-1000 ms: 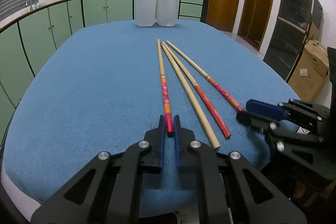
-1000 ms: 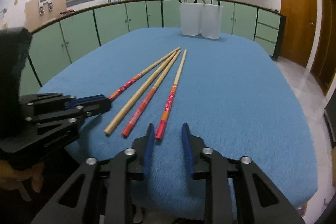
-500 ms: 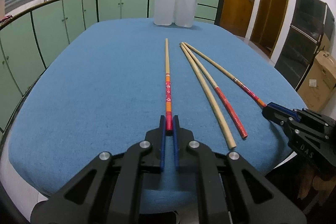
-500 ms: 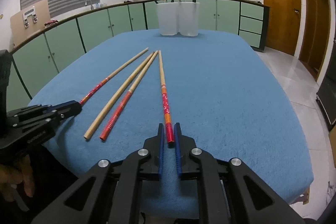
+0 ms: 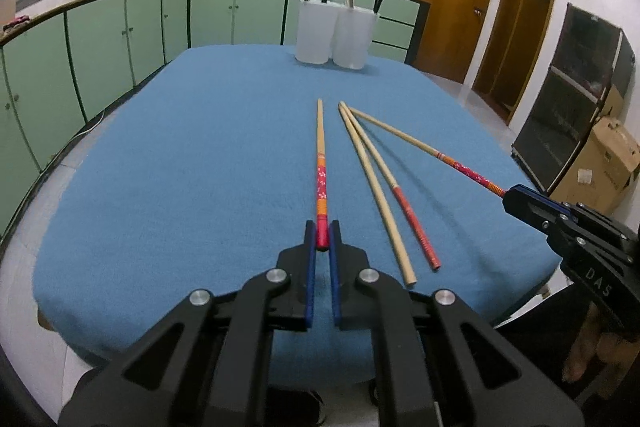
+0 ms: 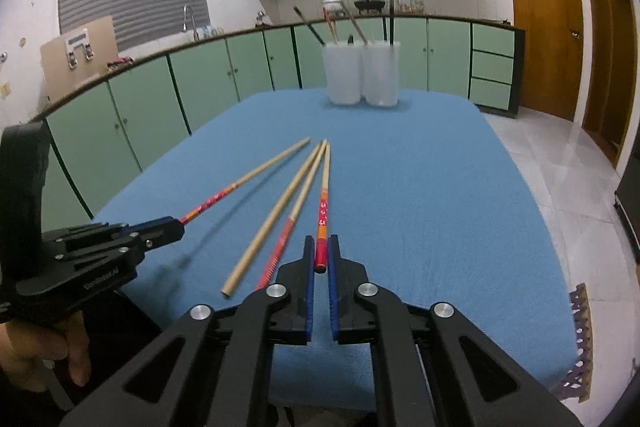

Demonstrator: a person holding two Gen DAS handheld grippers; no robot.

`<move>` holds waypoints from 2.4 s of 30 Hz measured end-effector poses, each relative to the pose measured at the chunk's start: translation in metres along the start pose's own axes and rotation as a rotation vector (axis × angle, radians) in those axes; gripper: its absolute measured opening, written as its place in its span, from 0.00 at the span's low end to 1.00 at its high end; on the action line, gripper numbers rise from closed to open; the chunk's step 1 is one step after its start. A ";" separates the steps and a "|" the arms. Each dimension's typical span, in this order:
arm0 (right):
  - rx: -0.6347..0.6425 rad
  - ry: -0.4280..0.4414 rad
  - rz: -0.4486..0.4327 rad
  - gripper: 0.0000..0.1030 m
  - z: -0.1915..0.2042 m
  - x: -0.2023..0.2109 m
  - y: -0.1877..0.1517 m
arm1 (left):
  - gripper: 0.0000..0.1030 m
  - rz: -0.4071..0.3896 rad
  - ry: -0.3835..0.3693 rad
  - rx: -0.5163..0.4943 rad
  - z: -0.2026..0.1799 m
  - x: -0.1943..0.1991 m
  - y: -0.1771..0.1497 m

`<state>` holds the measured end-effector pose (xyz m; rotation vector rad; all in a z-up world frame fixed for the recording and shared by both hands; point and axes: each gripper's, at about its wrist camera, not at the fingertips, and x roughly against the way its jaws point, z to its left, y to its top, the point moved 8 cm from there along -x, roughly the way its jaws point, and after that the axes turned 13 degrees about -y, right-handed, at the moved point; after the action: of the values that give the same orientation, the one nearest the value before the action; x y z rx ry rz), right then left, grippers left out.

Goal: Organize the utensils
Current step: 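Carry both red chopsticks to the white holder and drop them in with both tools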

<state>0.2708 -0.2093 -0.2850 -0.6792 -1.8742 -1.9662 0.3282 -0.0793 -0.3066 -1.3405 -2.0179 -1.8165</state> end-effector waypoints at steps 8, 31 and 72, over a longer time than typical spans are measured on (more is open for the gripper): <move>-0.032 0.013 -0.069 0.06 -0.009 0.042 0.036 | 0.05 -0.058 0.003 -0.012 -0.008 0.047 0.031; 0.100 0.085 -0.053 0.06 0.010 0.007 0.177 | 0.05 -0.134 -0.043 -0.173 -0.033 0.081 0.164; 0.130 -0.072 -0.120 0.06 -0.024 -0.126 0.456 | 0.05 -0.367 -0.072 -0.244 -0.022 -0.035 0.474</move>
<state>0.6239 -0.2758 0.0244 -0.6211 -2.1101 -1.8930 0.6504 -0.1678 0.0325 -1.1611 -2.2622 -2.2638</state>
